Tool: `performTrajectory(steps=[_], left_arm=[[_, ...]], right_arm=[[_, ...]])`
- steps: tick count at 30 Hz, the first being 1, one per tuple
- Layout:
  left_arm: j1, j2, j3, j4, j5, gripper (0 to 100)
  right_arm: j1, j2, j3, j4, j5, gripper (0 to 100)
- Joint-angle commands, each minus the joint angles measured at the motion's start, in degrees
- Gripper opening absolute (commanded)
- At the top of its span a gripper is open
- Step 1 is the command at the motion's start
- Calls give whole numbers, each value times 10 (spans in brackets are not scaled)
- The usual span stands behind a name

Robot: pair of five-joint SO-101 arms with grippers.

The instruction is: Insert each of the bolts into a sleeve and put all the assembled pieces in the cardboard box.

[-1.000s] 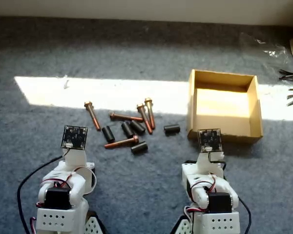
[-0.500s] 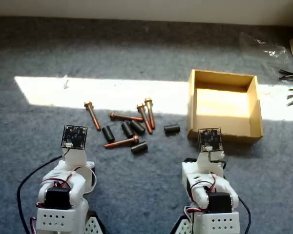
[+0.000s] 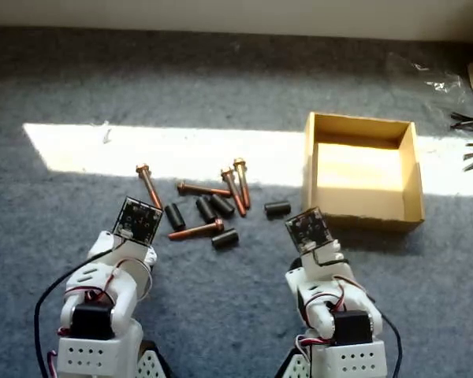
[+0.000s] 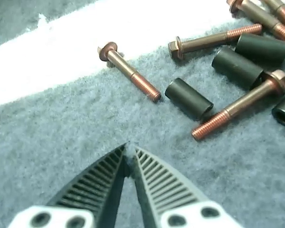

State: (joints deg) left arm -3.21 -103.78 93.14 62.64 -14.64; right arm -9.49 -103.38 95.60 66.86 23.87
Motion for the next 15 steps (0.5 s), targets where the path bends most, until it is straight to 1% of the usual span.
performTrajectory(steps=[1,3,6,8,11,15], left_arm=[[-11,-6,-74,18,-5,5],[-29,-6,-111,47,-7,5],[-93,-6,-151,52,-7,5],[-123,-6,-179,53,-15,5],[-133,-6,-217,67,-47,5],[-133,-5,-264,105,-55,5]], right_arm=[[0,-5,65,-10,42,14],[0,-5,63,-10,46,14],[0,-5,33,-4,47,14],[0,-5,-7,23,47,14],[0,0,-96,64,56,14],[7,1,-190,94,91,14]])
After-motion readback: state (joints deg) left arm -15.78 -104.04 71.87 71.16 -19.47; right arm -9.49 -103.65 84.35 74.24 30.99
